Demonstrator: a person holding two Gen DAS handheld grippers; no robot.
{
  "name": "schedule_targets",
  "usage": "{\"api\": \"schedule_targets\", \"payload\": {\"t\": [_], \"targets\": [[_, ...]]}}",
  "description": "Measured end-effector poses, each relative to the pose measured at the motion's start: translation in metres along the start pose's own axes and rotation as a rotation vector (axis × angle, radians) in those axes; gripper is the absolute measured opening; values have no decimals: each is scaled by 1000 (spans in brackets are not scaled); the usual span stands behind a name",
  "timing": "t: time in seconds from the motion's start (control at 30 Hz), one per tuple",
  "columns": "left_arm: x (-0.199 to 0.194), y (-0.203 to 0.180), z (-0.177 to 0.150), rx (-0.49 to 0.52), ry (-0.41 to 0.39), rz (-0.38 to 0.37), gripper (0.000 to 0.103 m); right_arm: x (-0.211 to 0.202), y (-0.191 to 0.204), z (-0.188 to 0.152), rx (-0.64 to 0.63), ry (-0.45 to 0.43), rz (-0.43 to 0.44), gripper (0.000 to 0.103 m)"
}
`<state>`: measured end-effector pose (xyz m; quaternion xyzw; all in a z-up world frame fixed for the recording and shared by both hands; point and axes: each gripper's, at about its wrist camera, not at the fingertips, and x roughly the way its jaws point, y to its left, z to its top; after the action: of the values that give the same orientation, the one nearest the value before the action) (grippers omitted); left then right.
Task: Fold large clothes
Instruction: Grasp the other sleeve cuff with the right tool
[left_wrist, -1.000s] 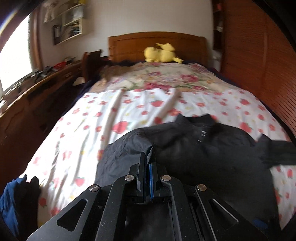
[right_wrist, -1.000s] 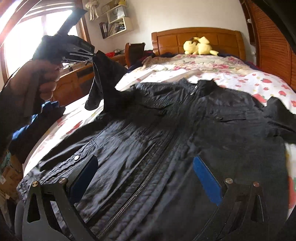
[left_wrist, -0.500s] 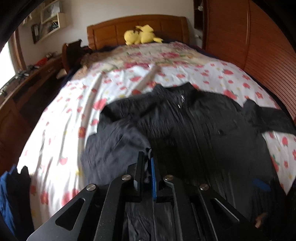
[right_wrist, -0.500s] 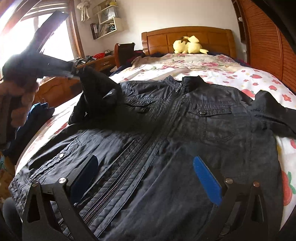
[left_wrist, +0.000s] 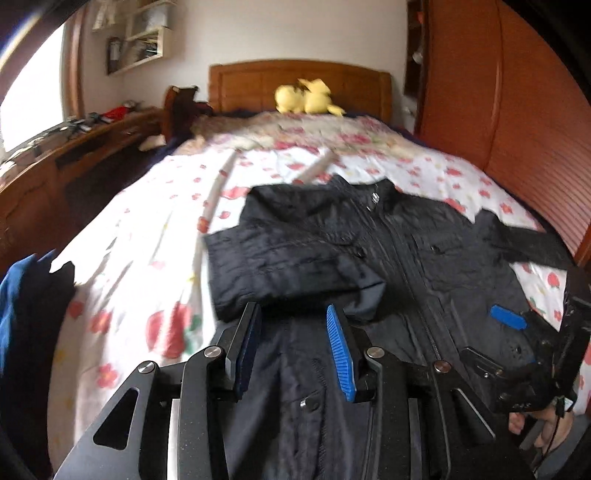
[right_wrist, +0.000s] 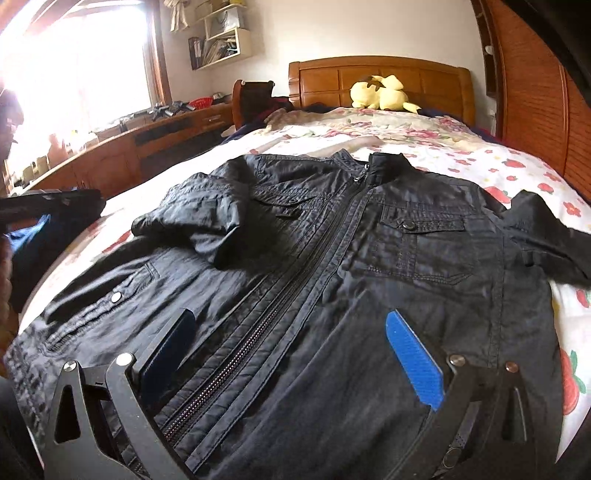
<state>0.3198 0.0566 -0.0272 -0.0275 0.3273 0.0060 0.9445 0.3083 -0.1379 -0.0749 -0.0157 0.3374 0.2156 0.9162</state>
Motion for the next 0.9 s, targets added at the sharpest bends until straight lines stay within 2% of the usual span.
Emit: {"api": "schedule_targets", "payload": {"t": [0.17,0.3,0.37,0.6,0.7,0.9], "targets": [[-32,9,-14,-18,-68,16,38,0,-2,-1,5,-6,-2,103],[-59,15,-28,-28,-125,20,38,7,2,1,-15,42,-19,103],[-68,17,-35,-35,-139,16,38,9,9,3,-47,70,-27,98],[-89,31,-53,-50,-185,13,38,11,60,37,-135,78,84,94],[-91,37,-57,-68,-202,5,38,29,90,57,-216,77,110,94],[-96,52,-66,-112,-205,2,38,91,130,85,-293,156,140,89]]}}
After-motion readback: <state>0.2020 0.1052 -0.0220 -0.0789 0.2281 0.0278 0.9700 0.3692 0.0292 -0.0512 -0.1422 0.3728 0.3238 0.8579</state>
